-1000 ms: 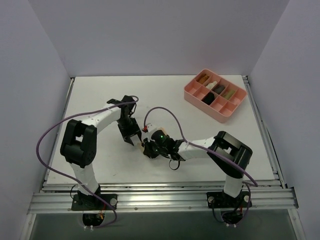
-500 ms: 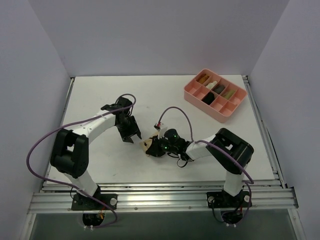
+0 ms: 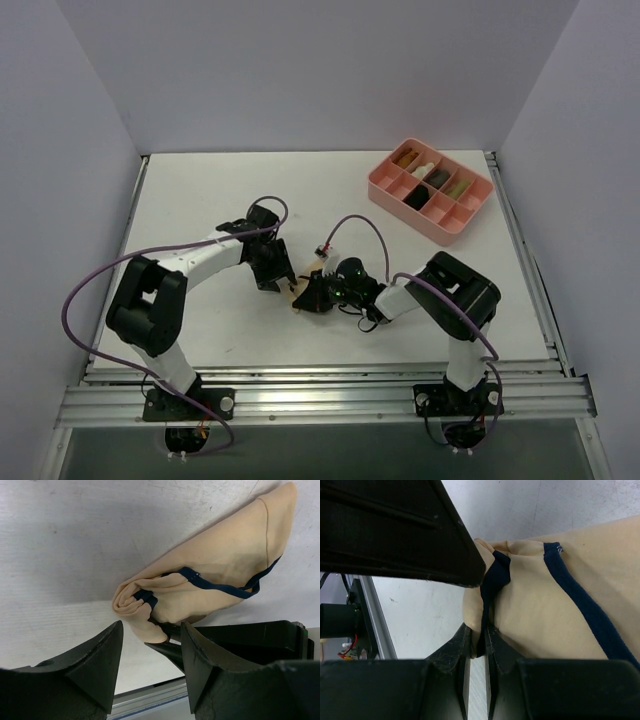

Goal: Roll the underwear

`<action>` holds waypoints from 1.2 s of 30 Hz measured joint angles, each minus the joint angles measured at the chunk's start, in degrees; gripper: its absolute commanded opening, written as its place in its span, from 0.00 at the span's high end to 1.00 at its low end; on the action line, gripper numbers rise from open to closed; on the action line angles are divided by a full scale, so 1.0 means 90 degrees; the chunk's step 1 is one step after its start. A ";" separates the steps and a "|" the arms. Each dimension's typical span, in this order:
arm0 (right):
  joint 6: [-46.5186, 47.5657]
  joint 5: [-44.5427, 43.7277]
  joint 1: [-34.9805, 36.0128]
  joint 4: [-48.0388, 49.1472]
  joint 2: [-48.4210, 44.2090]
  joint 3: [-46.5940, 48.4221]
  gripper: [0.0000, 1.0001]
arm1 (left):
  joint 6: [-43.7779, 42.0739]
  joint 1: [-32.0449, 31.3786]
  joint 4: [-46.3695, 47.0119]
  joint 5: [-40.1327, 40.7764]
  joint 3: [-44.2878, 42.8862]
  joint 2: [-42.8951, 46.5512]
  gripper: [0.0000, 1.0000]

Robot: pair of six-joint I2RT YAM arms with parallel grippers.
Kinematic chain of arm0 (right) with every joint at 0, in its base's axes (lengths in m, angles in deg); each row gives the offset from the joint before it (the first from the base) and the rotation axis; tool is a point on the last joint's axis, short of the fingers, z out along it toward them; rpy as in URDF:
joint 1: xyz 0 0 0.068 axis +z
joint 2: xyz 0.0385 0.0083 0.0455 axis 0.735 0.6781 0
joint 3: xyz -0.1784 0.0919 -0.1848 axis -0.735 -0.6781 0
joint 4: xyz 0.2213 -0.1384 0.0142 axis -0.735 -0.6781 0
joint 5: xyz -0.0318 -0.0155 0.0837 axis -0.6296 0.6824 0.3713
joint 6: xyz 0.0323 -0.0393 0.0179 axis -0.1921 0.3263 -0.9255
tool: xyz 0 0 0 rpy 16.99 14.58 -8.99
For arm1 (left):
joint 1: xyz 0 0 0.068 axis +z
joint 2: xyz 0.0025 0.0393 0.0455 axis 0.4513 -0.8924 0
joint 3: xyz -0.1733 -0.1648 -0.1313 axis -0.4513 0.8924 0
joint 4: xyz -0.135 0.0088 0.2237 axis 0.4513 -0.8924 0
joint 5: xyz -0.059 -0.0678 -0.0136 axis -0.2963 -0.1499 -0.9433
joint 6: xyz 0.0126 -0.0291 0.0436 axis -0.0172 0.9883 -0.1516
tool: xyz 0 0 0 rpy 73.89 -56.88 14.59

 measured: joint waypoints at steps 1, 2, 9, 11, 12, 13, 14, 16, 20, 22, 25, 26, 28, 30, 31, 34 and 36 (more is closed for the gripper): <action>-0.0010 0.0017 -0.0007 0.0015 0.0005 0.0000 1.00 | 0.0005 -0.0036 0.0063 0.0002 0.0005 -0.0041 0.43; -0.0015 0.0027 -0.0010 0.0019 0.0010 0.0000 1.00 | 0.0010 -0.0070 0.0124 0.0002 0.0019 -0.0075 0.45; -0.0053 0.0097 -0.0063 0.0005 0.0010 -0.0002 1.00 | 0.0112 -0.0165 0.0398 0.0058 0.0177 -0.0248 0.46; -0.0058 0.0104 -0.0073 0.0000 0.0010 -0.0002 1.00 | 0.0151 -0.0189 0.0396 0.0119 0.0194 -0.0255 0.44; -0.0061 0.0109 -0.0083 -0.0002 0.0010 -0.0005 1.00 | 0.0165 -0.0204 0.0393 0.0168 0.0197 -0.0253 0.42; -0.0066 0.0119 -0.0090 0.0007 0.0010 -0.0012 1.00 | 0.0175 -0.0216 0.0391 0.0204 0.0197 -0.0253 0.42; -0.0078 0.0124 -0.0100 0.0017 0.0010 -0.0019 1.00 | 0.0189 -0.0228 0.0381 0.0265 0.0199 -0.0245 0.42; -0.0102 0.0124 -0.0104 0.0058 0.0019 -0.0036 1.00 | 0.0206 -0.0233 0.0347 0.0389 0.0245 -0.0175 0.42; -0.0194 0.0168 -0.0131 0.0308 0.0092 -0.0112 1.00 | 0.0299 -0.0240 0.0301 0.0610 0.0425 0.0146 0.43; -0.0253 0.0172 -0.0136 0.0415 0.0119 -0.0146 1.00 | 0.0338 -0.0270 0.0287 0.0697 0.0512 0.0318 0.44; -0.0287 0.0172 -0.0138 0.0488 0.0136 -0.0165 1.00 | 0.0374 -0.0355 0.0308 0.0743 0.0602 0.0384 0.44; -0.0294 0.0172 -0.0138 0.0491 0.0136 -0.0168 1.00 | 0.0386 -0.0381 0.0338 0.0743 0.0651 0.0384 0.44; -0.0296 0.0177 -0.0141 0.0495 0.0141 -0.0168 1.00 | 0.0418 -0.0440 0.0364 0.0748 0.0724 0.0379 0.45; -0.0296 0.0182 -0.0141 0.0495 0.0141 -0.0168 1.00 | 0.0430 -0.0476 0.0430 0.0770 0.0724 0.0345 0.45; -0.0296 0.0185 -0.0141 0.0495 0.0141 -0.0168 1.00 | 0.0430 -0.0483 0.0469 0.0782 0.0724 0.0313 0.45; -0.0296 0.0197 -0.0146 0.0500 0.0146 -0.0165 1.00 | 0.0442 -0.0488 0.0537 0.0804 0.0704 0.0129 0.45; -0.0294 0.0197 -0.0146 0.0500 0.0148 -0.0165 1.00 | 0.0483 -0.0488 0.0563 0.0797 0.0685 0.0019 0.45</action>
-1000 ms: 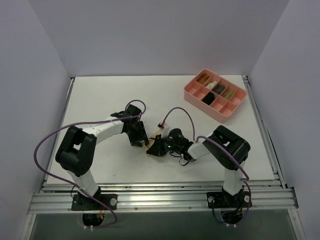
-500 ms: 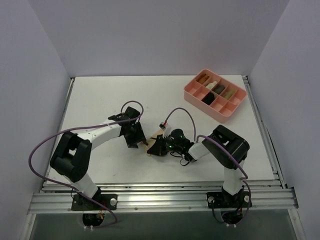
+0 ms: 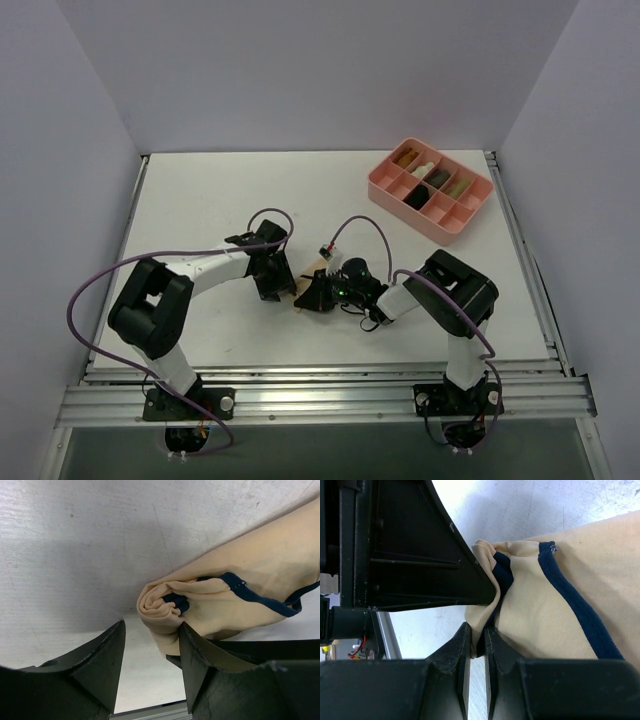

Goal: Roll the underwear

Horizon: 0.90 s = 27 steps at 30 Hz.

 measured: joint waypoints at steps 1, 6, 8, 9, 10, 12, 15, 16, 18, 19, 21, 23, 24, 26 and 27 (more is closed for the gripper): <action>0.0000 0.0005 -0.0002 0.0000 0.0002 0.0000 1.00 | 0.0000 0.0000 0.0000 0.0005 -0.0024 -0.0010 0.45; 0.0000 0.0049 -0.0019 0.0029 0.0022 0.0000 1.00 | 0.0046 0.0000 -0.0005 0.0039 -0.0046 -0.0029 0.45; 0.0000 0.0070 -0.0027 0.0044 0.0034 0.0000 1.00 | 0.0061 0.0000 -0.0005 0.0041 -0.0046 -0.0029 0.45; 0.0000 0.0073 -0.0027 0.0046 0.0034 0.0000 1.00 | 0.0068 0.0000 -0.0005 0.0041 -0.0046 -0.0032 0.45; 0.0002 0.0075 -0.0029 0.0046 0.0034 0.0000 1.00 | 0.0075 0.0000 -0.0005 0.0041 -0.0046 -0.0034 0.45; 0.0007 0.0085 -0.0029 0.0041 0.0034 0.0005 1.00 | 0.0102 0.0000 -0.0010 0.0041 -0.0066 -0.0051 0.46; 0.0019 0.0097 -0.0032 0.0032 0.0034 0.0012 1.00 | 0.0141 0.0000 -0.0029 0.0029 -0.0158 -0.0148 0.55; 0.0024 0.0107 -0.0034 0.0022 0.0034 0.0017 1.00 | 0.0153 0.0000 -0.0032 0.0005 -0.0204 -0.0204 0.57; 0.0029 0.0121 -0.0039 -0.0012 0.0034 0.0036 1.00 | 0.0168 0.0000 -0.0087 -0.0039 -0.0347 -0.0345 0.60; 0.0041 0.0136 -0.0041 -0.0036 0.0034 0.0049 1.00 | 0.0170 0.0000 -0.0119 -0.0051 -0.0432 -0.0418 0.60; 0.0051 0.0168 -0.0056 -0.0083 0.0034 0.0070 1.00 | 0.0168 0.0000 -0.0204 -0.0073 -0.0576 -0.0539 0.62; 0.0051 0.0192 -0.0068 -0.0119 0.0034 0.0090 0.98 | 0.0168 0.0002 -0.0277 -0.0080 -0.0646 -0.0595 0.68; 0.0053 0.0202 -0.0068 -0.0131 0.0034 0.0097 0.94 | 0.0165 0.0005 -0.0284 -0.0083 -0.0651 -0.0602 0.75; 0.0063 0.0209 -0.0070 -0.0172 0.0032 0.0112 0.89 | 0.0165 0.0007 -0.0328 -0.0087 -0.0675 -0.0617 0.80; 0.0073 0.0211 -0.0070 -0.0219 0.0022 0.0131 0.84 | 0.0158 0.0007 -0.0367 -0.0085 -0.0709 -0.0639 0.82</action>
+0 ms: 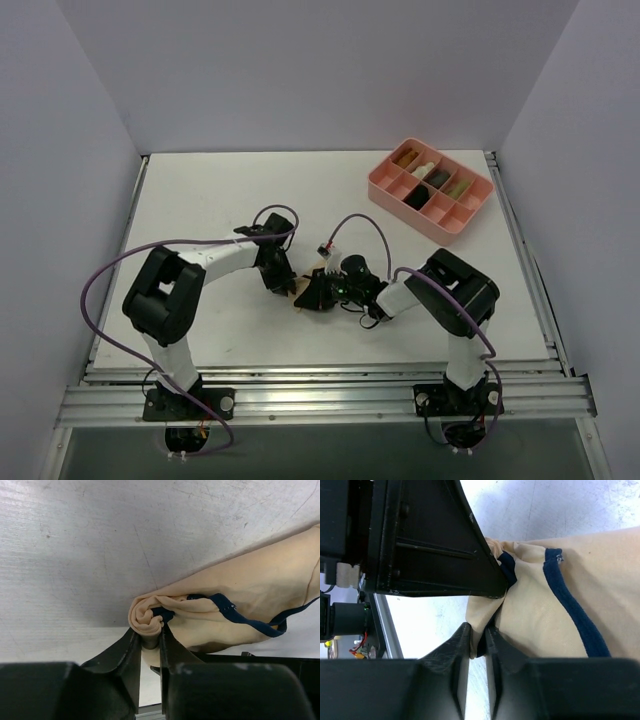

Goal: Roll the underwear

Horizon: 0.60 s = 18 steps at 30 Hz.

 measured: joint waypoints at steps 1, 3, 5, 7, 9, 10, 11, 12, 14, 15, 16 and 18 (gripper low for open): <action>0.0017 0.0000 0.0000 -0.0090 -0.0022 0.0032 0.82 | -0.0012 0.0000 -0.0061 0.0000 -0.0053 -0.0032 0.86; 0.0107 -0.0070 0.0007 -0.0452 -0.0163 0.0112 0.77 | -0.0063 -0.0002 -0.0180 -0.0002 -0.0151 -0.0090 0.87; 0.0236 -0.0223 0.0012 -0.0945 -0.0401 0.0177 0.75 | -0.0124 -0.0036 -0.0267 0.0010 -0.0219 -0.0129 0.89; 0.0384 -0.0442 0.0012 -0.1494 -0.0695 0.0194 0.72 | -0.0163 -0.0066 -0.0311 0.0070 -0.0257 -0.0146 0.90; 0.0532 -0.0670 0.0019 -0.2074 -0.1018 0.0202 0.70 | -0.0172 -0.0092 -0.0355 0.0121 -0.0294 -0.0163 0.93; 0.0622 -0.0877 0.0041 -0.2397 -0.1180 0.0204 0.69 | -0.0182 -0.0097 -0.0406 0.0134 -0.0338 -0.0185 0.94; 0.0743 -0.1144 0.0075 -0.2812 -0.1370 0.0211 0.66 | -0.0194 -0.0102 -0.0481 0.0148 -0.0403 -0.0233 0.96; 0.0828 -0.1389 0.0151 -0.3133 -0.1506 0.0219 0.65 | -0.0216 -0.0119 -0.0578 0.0151 -0.0486 -0.0289 0.96; 0.1066 -0.1965 0.0313 -0.3769 -0.1768 0.0345 0.64 | -0.0255 -0.0138 -0.0811 0.0177 -0.0702 -0.0435 0.97; 0.1188 -0.2232 0.0444 -0.4044 -0.1855 0.0457 0.63 | -0.0282 -0.0155 -0.0940 0.0197 -0.0823 -0.0512 0.97; 0.1304 -0.2477 0.0602 -0.4257 -0.1909 0.0580 0.63 | -0.0296 -0.0172 -0.1083 0.0226 -0.0950 -0.0600 0.97; 0.1535 -0.3026 0.0981 -0.4622 -0.1950 0.0879 0.62 | -0.0313 -0.0199 -0.1287 0.0257 -0.1132 -0.0719 0.97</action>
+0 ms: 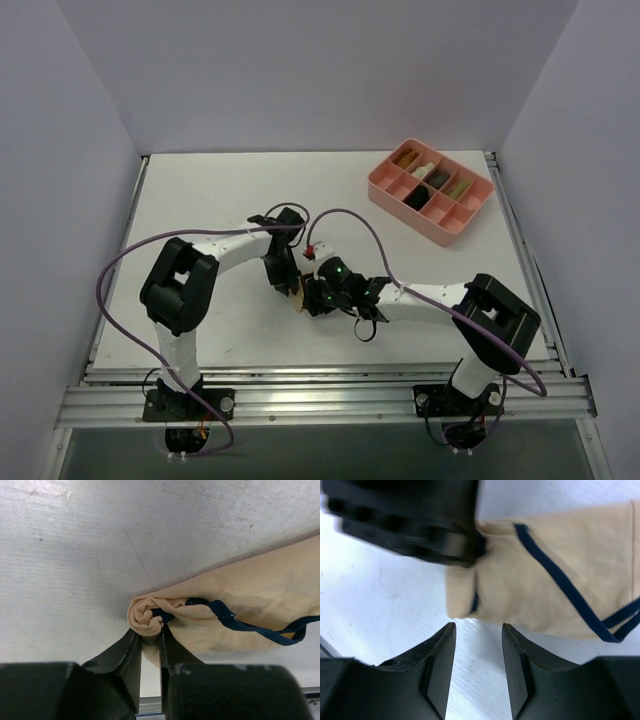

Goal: Roll the underwear

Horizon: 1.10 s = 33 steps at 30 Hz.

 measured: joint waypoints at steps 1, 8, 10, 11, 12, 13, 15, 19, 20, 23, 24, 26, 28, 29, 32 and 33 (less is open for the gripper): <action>0.0117 -0.0233 0.0197 -0.0126 0.0000 0.0148 0.61 | -0.0002 -0.0005 -0.0080 0.0012 -0.0070 -0.0051 0.97; 0.0843 -0.1484 0.1273 -0.0583 0.0270 0.0901 0.57 | -0.0019 -0.0012 -0.0648 0.0012 -0.0593 -0.0413 0.98; 0.1015 -0.1734 0.1401 -0.0641 0.0517 0.1069 0.57 | -0.0019 -0.0012 -0.0750 0.0010 -0.0680 -0.0476 0.98; 0.1098 -0.1848 0.1445 -0.0665 0.0653 0.1144 0.57 | -0.0024 -0.0012 -0.0792 0.0000 -0.0716 -0.0503 0.98; 0.1168 -0.1970 0.1481 -0.0702 0.0787 0.1209 0.57 | -0.0024 -0.0012 -0.0831 -0.0017 -0.0746 -0.0525 0.98; 0.1243 -0.2091 0.1515 -0.0748 0.0920 0.1270 0.57 | -0.0024 -0.0010 -0.0882 -0.0034 -0.0777 -0.0554 0.98; 0.1358 -0.2407 0.1600 -0.0874 0.1171 0.1430 0.57 | -0.0032 -0.0007 -0.0957 -0.0058 -0.0840 -0.0600 0.98; 0.1559 -0.3045 0.1739 -0.1005 0.1528 0.1773 0.58 | -0.0066 0.0000 -0.1066 -0.0129 -0.0860 -0.0629 0.98; 0.1615 -0.3172 0.1780 -0.1022 0.1586 0.1814 0.58 | -0.0068 0.0000 -0.1100 -0.0153 -0.0862 -0.0636 0.98; 0.1773 -0.3478 0.1892 -0.1154 0.1700 0.1902 0.58 | -0.0080 0.0000 -0.1166 -0.0194 -0.0874 -0.0656 0.98; 0.1814 -0.3563 0.1919 -0.1200 0.1751 0.1950 0.59 | -0.0087 0.0000 -0.1175 -0.0206 -0.0877 -0.0661 0.98; 0.1894 -0.3708 0.1965 -0.1268 0.1848 0.2050 0.60 | -0.0092 0.0000 -0.1200 -0.0216 -0.0886 -0.0673 0.98; 0.1977 -0.3823 0.2023 -0.1292 0.1906 0.2113 0.60 | -0.0095 0.0000 -0.1222 -0.0231 -0.0891 -0.0678 0.98; 0.2016 -0.3854 0.2047 -0.1316 0.1911 0.2120 0.60 | -0.0095 0.0000 -0.1236 -0.0238 -0.0891 -0.0680 0.98; 0.2101 -0.3966 0.2120 -0.1345 0.1931 0.2123 0.63 | -0.0090 -0.0005 -0.1273 -0.0260 -0.0891 -0.0687 0.98; 0.2103 -0.4000 0.2142 -0.1341 0.1948 0.2127 0.65 | -0.0090 -0.0005 -0.1273 -0.0265 -0.0891 -0.0687 0.98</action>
